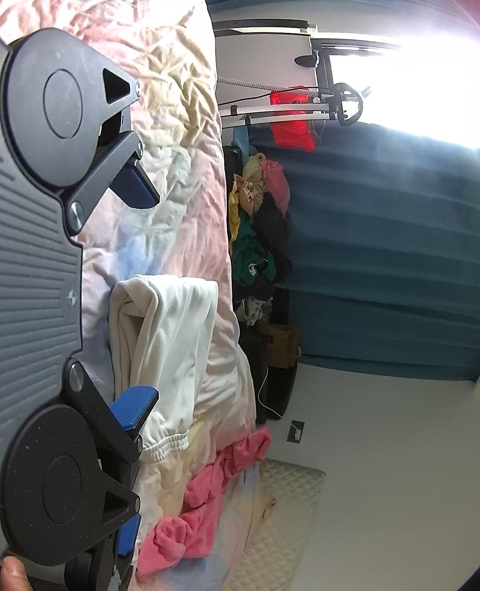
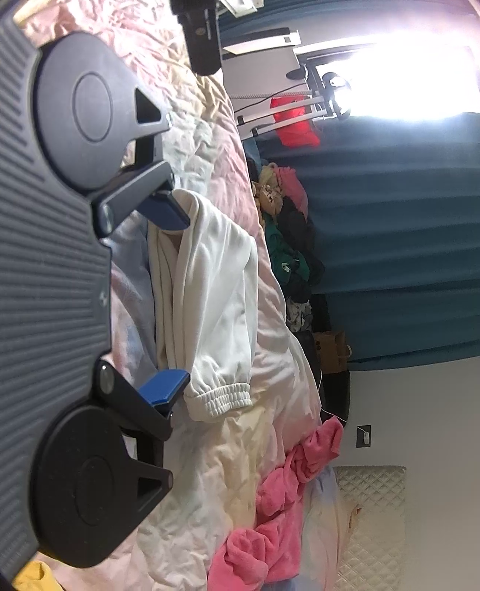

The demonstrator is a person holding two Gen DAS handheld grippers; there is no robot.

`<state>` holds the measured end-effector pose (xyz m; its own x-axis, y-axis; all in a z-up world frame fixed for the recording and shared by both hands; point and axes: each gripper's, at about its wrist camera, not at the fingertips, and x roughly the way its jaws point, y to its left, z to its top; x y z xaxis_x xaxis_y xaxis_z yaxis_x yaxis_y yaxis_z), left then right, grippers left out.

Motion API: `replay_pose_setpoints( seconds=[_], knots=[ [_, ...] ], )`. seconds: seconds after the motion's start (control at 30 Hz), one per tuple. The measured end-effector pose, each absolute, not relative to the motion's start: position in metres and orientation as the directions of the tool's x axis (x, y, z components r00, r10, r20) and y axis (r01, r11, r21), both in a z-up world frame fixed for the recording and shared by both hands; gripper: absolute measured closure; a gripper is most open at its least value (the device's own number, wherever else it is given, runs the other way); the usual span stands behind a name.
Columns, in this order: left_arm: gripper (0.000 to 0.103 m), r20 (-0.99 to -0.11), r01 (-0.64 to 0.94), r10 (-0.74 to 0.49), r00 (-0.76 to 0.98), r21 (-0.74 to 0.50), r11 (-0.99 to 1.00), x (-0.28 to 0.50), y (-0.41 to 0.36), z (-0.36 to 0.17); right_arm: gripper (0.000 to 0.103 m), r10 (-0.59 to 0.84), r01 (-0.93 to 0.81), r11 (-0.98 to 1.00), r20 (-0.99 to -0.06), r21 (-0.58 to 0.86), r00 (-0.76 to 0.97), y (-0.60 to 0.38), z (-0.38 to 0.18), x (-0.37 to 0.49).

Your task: Fold clothes

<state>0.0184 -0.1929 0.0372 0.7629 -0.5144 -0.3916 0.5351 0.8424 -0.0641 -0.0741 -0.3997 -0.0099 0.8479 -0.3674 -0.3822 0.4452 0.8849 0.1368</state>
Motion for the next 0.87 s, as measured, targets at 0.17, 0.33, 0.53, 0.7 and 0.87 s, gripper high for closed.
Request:
replay_pose_setpoints(
  seconds=[0.17, 0.33, 0.53, 0.7, 0.87],
  knots=[
    [0.0, -0.397, 0.532, -0.506, 0.765, -0.051, 0.845, 0.013, -0.196, 0.035, 0.019, -0.368, 0.443, 0.888, -0.383, 0.126, 0.847, -0.397, -0.009, -0.074],
    [0.0, -0.4, 0.535, -0.505, 0.765, -0.041, 0.844, 0.008, -0.197, 0.034, 0.019, -0.371, 0.444, 0.888, -0.382, 0.122, 0.846, -0.396, -0.009, -0.075],
    [0.0, -0.406, 0.531, -0.495, 0.768, -0.029, 0.847, 0.005, -0.197, 0.031, 0.019, -0.373, 0.445, 0.888, -0.382, 0.117, 0.846, -0.395, -0.008, -0.075],
    [0.0, -0.398, 0.516, -0.48, 0.782, -0.02, 0.856, 0.003, -0.195, 0.03, 0.019, -0.378, 0.446, 0.888, -0.376, 0.112, 0.846, -0.393, -0.007, -0.077],
    [0.0, -0.393, 0.515, -0.48, 0.784, -0.022, 0.857, 0.002, -0.19, 0.029, 0.019, -0.383, 0.449, 0.887, -0.37, 0.109, 0.846, -0.392, -0.006, -0.078]
  ],
)
